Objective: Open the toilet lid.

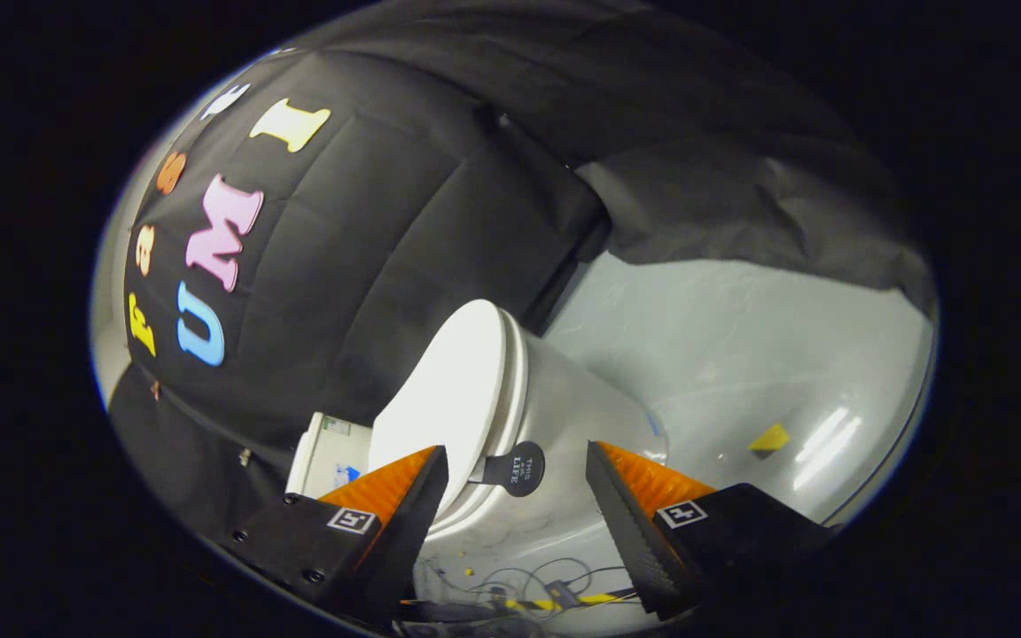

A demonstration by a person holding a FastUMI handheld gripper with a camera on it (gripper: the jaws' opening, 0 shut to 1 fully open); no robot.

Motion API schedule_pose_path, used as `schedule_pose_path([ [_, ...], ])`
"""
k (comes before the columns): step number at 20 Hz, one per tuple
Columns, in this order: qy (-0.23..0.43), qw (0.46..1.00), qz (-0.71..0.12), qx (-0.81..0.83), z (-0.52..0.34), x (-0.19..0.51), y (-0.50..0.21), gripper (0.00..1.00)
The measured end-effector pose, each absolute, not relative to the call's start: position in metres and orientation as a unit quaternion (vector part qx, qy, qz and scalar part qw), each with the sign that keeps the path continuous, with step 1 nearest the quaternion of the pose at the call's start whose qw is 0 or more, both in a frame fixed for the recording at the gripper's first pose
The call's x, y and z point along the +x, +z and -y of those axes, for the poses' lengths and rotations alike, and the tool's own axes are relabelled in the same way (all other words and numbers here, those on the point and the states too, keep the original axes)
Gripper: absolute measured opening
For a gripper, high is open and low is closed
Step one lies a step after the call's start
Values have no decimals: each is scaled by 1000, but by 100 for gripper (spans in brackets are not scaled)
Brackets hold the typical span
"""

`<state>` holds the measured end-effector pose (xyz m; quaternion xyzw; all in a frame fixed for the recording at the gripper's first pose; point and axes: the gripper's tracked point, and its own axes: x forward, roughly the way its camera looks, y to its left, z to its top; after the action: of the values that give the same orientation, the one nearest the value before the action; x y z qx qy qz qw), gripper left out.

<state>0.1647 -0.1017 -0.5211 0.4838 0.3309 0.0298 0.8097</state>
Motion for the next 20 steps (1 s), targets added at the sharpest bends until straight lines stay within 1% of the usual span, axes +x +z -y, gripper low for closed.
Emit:
schedule_pose_path([
  [3,33,769,-339,541,94,172,-531,96],
  [5,29,758,-336,558,91,181,-538,77],
  [6,30,754,-340,561,86,184,-542,77],
  [7,25,753,-351,556,80,184,-551,68],
  [9,62,740,-363,563,63,184,-544,48],
  [10,56,738,-379,555,59,199,-560,48],
  [11,36,733,-370,569,58,183,-563,37],
  [13,40,746,-372,550,55,183,-561,14],
  [16,37,769,-377,515,54,183,-555,13],
  [17,36,774,-375,509,53,185,-545,11],
  [20,43,797,-373,473,50,185,-520,10],
])
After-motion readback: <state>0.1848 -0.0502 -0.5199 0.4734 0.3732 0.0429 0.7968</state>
